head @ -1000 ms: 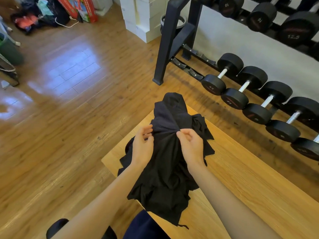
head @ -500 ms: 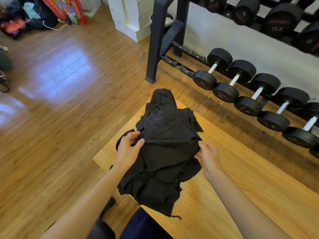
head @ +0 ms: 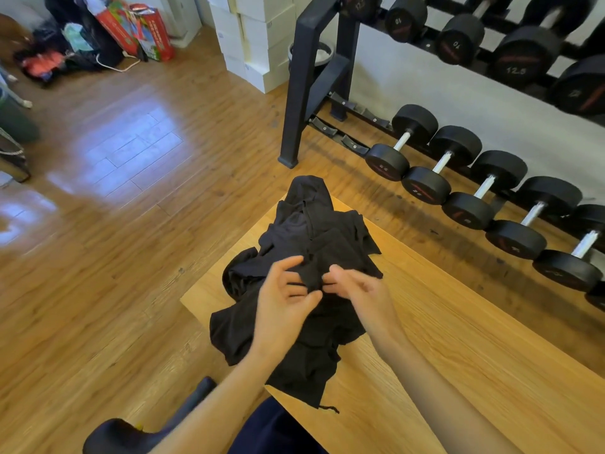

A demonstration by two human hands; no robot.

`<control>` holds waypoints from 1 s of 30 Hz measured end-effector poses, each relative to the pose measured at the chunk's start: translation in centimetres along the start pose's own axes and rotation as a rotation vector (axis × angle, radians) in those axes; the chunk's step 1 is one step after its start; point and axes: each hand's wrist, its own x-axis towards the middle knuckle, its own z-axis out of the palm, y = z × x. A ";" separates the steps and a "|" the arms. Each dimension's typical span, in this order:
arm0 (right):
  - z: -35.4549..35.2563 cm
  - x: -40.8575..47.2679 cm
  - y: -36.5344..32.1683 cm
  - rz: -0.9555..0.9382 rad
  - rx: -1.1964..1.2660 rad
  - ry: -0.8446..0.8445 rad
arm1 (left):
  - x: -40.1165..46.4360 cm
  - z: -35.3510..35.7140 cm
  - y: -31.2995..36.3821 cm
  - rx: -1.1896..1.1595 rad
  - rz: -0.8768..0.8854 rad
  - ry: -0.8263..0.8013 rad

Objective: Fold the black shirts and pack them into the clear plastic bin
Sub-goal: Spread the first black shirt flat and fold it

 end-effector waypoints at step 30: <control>-8.8 -1.0 0.6 0.041 0.406 0.174 | 15.4 3.4 2.1 1.099 0.614 -0.787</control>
